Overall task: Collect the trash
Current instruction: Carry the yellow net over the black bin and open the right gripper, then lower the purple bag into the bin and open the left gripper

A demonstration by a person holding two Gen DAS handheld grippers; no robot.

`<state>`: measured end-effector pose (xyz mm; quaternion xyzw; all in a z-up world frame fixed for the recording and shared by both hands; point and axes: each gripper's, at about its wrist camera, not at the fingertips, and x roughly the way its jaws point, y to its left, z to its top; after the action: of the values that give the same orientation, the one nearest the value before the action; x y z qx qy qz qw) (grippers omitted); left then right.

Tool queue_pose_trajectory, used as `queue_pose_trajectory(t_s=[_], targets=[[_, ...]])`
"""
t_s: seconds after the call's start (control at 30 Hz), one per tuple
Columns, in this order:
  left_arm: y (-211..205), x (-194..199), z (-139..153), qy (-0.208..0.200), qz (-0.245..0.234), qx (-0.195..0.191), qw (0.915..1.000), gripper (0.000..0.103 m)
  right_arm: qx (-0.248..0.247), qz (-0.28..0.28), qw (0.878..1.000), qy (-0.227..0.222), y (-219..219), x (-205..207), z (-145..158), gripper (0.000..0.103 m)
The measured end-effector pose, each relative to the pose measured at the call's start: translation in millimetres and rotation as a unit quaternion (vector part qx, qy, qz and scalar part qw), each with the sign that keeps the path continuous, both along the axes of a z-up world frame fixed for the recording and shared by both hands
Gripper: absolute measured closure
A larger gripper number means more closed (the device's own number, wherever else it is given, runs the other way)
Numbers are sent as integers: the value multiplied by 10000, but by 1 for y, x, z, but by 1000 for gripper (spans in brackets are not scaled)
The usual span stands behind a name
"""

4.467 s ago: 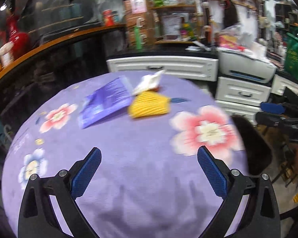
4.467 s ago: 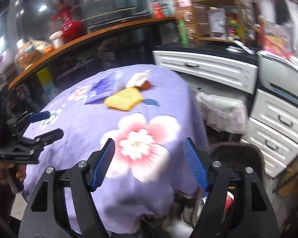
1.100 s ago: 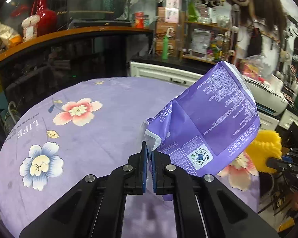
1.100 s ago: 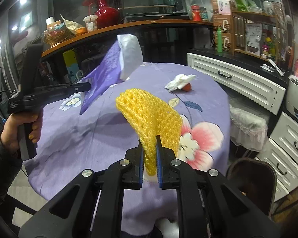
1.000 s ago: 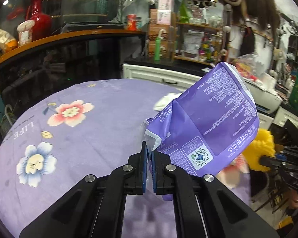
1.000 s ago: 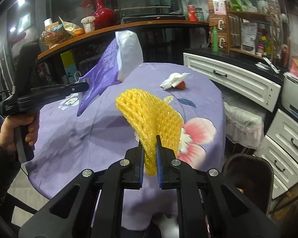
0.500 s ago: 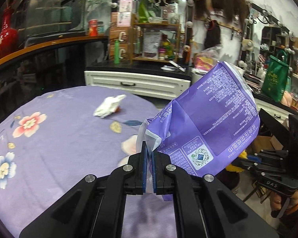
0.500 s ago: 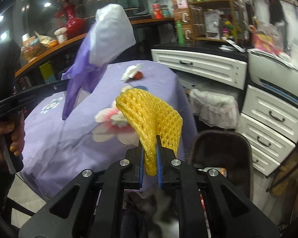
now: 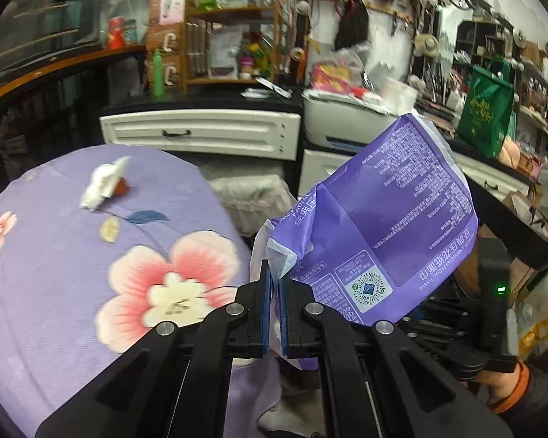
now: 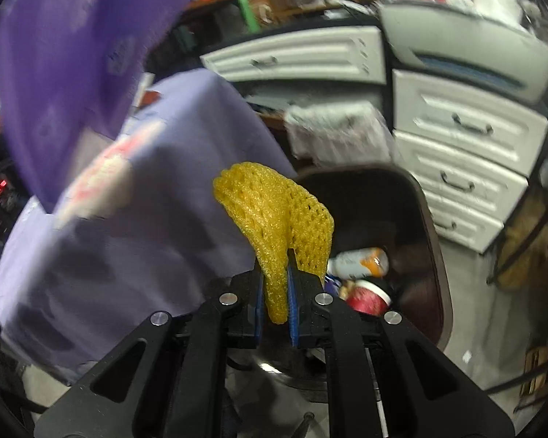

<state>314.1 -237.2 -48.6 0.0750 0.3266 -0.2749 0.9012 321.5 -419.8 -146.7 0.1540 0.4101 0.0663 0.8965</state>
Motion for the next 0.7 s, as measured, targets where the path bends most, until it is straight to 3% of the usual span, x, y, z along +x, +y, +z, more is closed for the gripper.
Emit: queue_pose_trajectory(t_s=[0.1,0.17,0.23,0.47,0.7], targets=[[-17,1,-10,106,-105,74,9999,98,60,-183,9996,200,-11,2,-23,83],[-30,3,-18,196,-170,126,9996,98,42,-392,9987,319,-19,-1,-37,57],[-45,3,-29,293,-251,219,9990,98,89,-562,9977,362,-27,-6,-46,48],[-71,10,-71,749,-238,402,9961,98,213,-925,9948,367,-56,-36,-54,47],[-91,19,-111,1192,-190,578,9910,98,174,-1382,9902,135,-83,-78,-37,47]])
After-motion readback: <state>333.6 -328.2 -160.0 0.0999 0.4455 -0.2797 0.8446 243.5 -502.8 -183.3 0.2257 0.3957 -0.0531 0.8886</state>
